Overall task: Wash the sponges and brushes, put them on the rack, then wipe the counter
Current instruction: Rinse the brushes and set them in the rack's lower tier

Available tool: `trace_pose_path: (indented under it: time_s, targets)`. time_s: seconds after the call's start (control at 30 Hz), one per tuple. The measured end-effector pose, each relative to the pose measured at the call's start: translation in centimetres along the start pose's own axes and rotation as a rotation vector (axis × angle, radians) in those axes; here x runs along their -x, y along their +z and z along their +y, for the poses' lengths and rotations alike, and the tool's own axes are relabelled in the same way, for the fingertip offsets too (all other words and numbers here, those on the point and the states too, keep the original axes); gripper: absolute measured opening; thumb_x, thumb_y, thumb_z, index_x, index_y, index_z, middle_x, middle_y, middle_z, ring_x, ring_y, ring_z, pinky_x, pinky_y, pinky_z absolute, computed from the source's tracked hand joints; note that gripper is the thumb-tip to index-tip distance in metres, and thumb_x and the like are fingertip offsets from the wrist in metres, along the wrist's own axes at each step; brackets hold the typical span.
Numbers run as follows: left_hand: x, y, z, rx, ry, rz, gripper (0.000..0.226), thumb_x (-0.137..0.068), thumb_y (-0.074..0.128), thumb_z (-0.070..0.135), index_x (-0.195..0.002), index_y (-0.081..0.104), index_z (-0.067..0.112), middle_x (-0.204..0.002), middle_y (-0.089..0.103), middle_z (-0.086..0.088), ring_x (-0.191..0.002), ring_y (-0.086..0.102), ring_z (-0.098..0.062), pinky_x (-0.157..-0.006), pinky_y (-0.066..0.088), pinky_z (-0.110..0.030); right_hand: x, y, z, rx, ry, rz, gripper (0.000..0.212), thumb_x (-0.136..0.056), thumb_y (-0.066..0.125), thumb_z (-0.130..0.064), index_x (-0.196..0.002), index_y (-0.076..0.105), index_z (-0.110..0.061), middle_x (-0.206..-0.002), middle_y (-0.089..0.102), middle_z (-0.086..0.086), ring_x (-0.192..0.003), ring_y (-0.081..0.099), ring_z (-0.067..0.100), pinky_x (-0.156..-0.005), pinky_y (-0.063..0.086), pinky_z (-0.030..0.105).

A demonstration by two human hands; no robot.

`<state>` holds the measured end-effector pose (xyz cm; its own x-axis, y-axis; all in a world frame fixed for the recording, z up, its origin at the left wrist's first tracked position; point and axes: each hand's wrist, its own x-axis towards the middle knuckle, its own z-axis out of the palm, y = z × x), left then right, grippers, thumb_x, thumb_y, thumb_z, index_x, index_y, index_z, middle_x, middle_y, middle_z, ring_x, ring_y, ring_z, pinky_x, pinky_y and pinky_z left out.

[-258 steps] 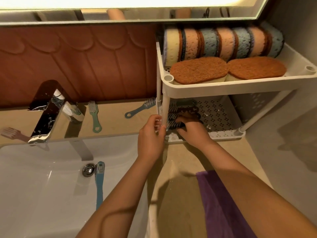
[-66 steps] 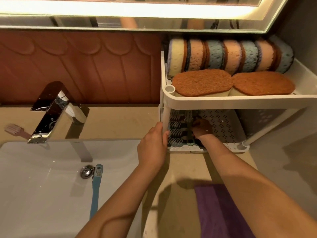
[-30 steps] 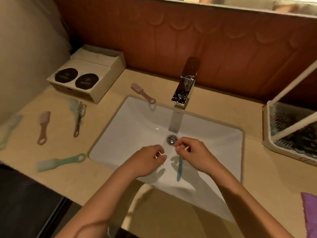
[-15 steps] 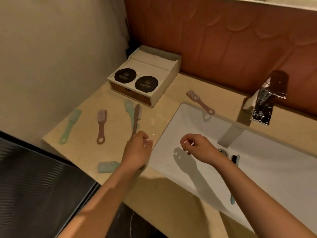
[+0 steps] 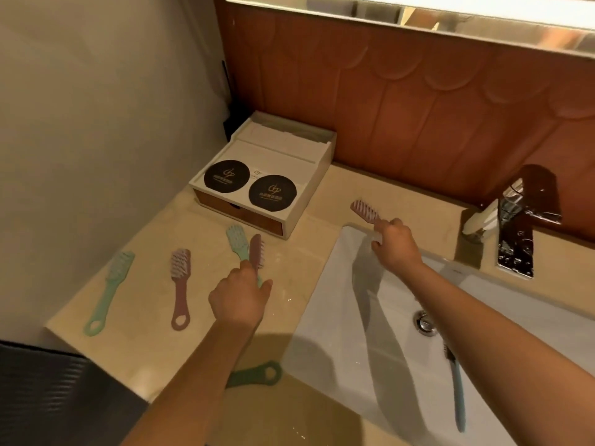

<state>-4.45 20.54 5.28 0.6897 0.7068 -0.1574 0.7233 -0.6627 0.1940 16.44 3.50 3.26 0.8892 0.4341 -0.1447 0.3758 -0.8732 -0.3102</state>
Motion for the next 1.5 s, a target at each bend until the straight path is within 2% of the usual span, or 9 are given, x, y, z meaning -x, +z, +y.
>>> trace_pose_path:
  time_s: [0.3,0.43,0.57,0.67,0.83,0.97,1.2,1.37,1.5]
  targets:
    - [-1.5,-0.1,0.0,-0.046,-0.056,-0.060,0.024,-0.094,0.044,0.033,-0.105,0.056,0.014,-0.105,0.065,-0.008,-0.094,0.062,-0.028,-0.066,0.039,-0.028,-3.2,-0.6,1.9,0.177,0.143,-0.052,0.034,-0.090,0.053,-0.012,-0.123,0.045,-0.006,-0.122,0.048,0.018,-0.115,0.044,0.035,-0.089,0.045,0.043]
    - [-1.0,-0.8,0.4,0.059,-0.073,-0.108,0.021,-0.094,0.044,0.032,-0.098,0.056,0.015,-0.095,0.063,-0.006,-0.083,0.058,-0.025,-0.062,0.039,-0.028,-3.8,-0.8,1.8,0.214,0.167,-0.104,0.035,-0.091,0.054,-0.021,-0.121,0.045,-0.005,-0.119,0.054,0.018,-0.112,0.048,0.034,-0.085,0.045,0.041]
    - [-0.2,-1.5,0.7,0.581,-0.065,-0.288,0.017,-0.092,0.047,0.010,-0.077,0.053,0.012,-0.078,0.064,-0.009,-0.071,0.059,-0.024,-0.053,0.044,-0.023,-2.6,-0.9,1.4,0.137,0.150,-0.137,0.026,-0.092,0.050,-0.014,-0.115,0.045,-0.002,-0.118,0.057,0.022,-0.109,0.054,0.038,-0.082,0.045,0.039]
    - [0.8,-2.4,1.7,1.073,-0.129,-0.552,0.019,-0.096,0.041,0.000,-0.079,0.049,0.002,-0.088,0.062,-0.029,-0.063,0.063,-0.027,-0.047,0.052,-0.022,-0.4,-0.8,1.8,-0.082,0.134,-0.171,0.015,-0.094,0.039,-0.006,-0.108,0.043,-0.003,-0.107,0.058,0.025,-0.096,0.058,0.040,-0.076,0.047,0.043]
    - [2.6,-2.8,4.3,1.052,-0.132,-0.639,0.020,-0.098,0.039,0.006,-0.081,0.047,0.004,-0.074,0.062,-0.017,-0.046,0.057,-0.012,-0.042,0.049,-0.018,6.3,-1.6,2.8,-0.910,0.308,-0.322,0.011,-0.100,0.039,-0.018,-0.094,0.045,-0.011,-0.063,0.050,0.005,-0.044,0.043,0.015,-0.043,0.036,0.025]
    - [4.0,-1.9,6.6,0.982,-0.101,-0.681,0.023,-0.098,0.033,0.007,-0.079,0.046,0.008,-0.063,0.052,-0.007,-0.047,0.042,-0.013,-0.039,0.037,-0.019,11.2,-1.8,4.9,-1.231,0.431,-0.355,0.019,-0.101,0.036,-0.018,-0.089,0.049,-0.010,-0.061,0.054,0.006,-0.049,0.045,0.016,-0.045,0.039,0.023]
    - [7.8,-0.2,10.4,0.959,0.022,-0.785,0.017,-0.095,0.048,0.018,-0.081,0.054,0.012,-0.059,0.048,0.001,-0.045,0.040,-0.008,-0.041,0.033,-0.019,16.3,-2.2,10.3,-1.525,0.647,-0.365,0.015,-0.094,0.050,-0.011,-0.101,0.063,-0.006,-0.066,0.057,0.007,-0.060,0.056,0.017,-0.059,0.044,0.028]
    - [11.1,1.8,13.3,0.934,0.074,-0.798,0.016,-0.096,0.044,0.014,-0.082,0.053,0.016,-0.062,0.052,0.000,-0.046,0.046,-0.006,-0.050,0.038,-0.019,19.1,-3.6,12.7,-1.534,0.657,-0.245,0.017,-0.096,0.046,-0.008,-0.100,0.063,-0.009,-0.068,0.064,0.005,-0.065,0.062,0.016,-0.042,0.044,0.018]
    - [13.6,2.6,16.1,0.895,0.136,-0.817,0.017,-0.096,0.044,0.014,-0.081,0.053,0.014,-0.070,0.058,0.001,-0.052,0.049,-0.004,-0.050,0.037,-0.017,21.8,-4.9,14.6,-1.427,0.628,-0.147,0.021,-0.096,0.044,-0.002,-0.096,0.063,-0.009,-0.069,0.056,0.008,-0.056,0.052,0.017,-0.046,0.037,0.022]
